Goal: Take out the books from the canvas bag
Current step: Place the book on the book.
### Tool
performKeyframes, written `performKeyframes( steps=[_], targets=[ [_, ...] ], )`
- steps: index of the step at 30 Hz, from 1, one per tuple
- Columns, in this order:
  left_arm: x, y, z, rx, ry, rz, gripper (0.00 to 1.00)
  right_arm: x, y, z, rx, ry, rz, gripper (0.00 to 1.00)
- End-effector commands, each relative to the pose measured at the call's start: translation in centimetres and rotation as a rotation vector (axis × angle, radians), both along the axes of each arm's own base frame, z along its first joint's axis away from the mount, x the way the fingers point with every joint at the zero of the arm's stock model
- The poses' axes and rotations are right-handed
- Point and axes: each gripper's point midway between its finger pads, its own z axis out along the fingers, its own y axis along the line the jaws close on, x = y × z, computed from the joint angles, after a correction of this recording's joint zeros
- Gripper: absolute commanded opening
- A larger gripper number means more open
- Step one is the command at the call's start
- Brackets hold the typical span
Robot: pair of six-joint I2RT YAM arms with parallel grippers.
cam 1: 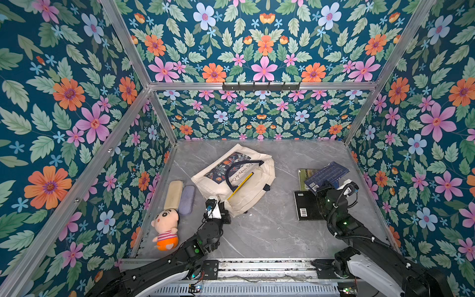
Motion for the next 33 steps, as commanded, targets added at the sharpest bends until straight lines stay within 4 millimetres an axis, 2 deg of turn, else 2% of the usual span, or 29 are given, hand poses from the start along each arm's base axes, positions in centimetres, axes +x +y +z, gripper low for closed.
performKeyframes(
  steps=[1, 7, 16, 24, 26, 29, 33],
  targets=[
    [0.1, 0.0, 0.3, -0.011, 0.000, 0.006, 0.00, 0.9, -0.8, 1.5, 0.045, -0.085, -0.077, 0.00],
    [0.1, 0.0, 0.2, -0.008, 0.002, 0.004, 0.00, 2.4, -2.0, -1.2, 0.052, -0.032, -0.201, 0.00],
    [0.1, -0.2, 0.3, -0.009, 0.003, -0.003, 0.00, 4.1, -1.7, -4.1, 0.105, 0.009, -0.243, 0.00],
    [0.1, -0.3, 0.2, -0.004, 0.007, -0.007, 0.00, 4.7, -1.1, -7.1, 0.187, 0.095, -0.272, 0.00],
    [0.1, -0.3, 0.3, -0.005, 0.006, -0.007, 0.00, 4.9, -1.0, -7.0, 0.187, 0.097, -0.264, 0.03],
    [0.1, -0.3, 0.2, -0.004, 0.006, -0.007, 0.00, 4.6, -1.1, -7.2, 0.206, 0.111, -0.278, 0.15],
    [0.2, -0.4, 0.2, -0.002, 0.009, -0.008, 0.00, 4.0, -1.1, -7.7, 0.233, 0.153, -0.295, 0.25]
  ],
)
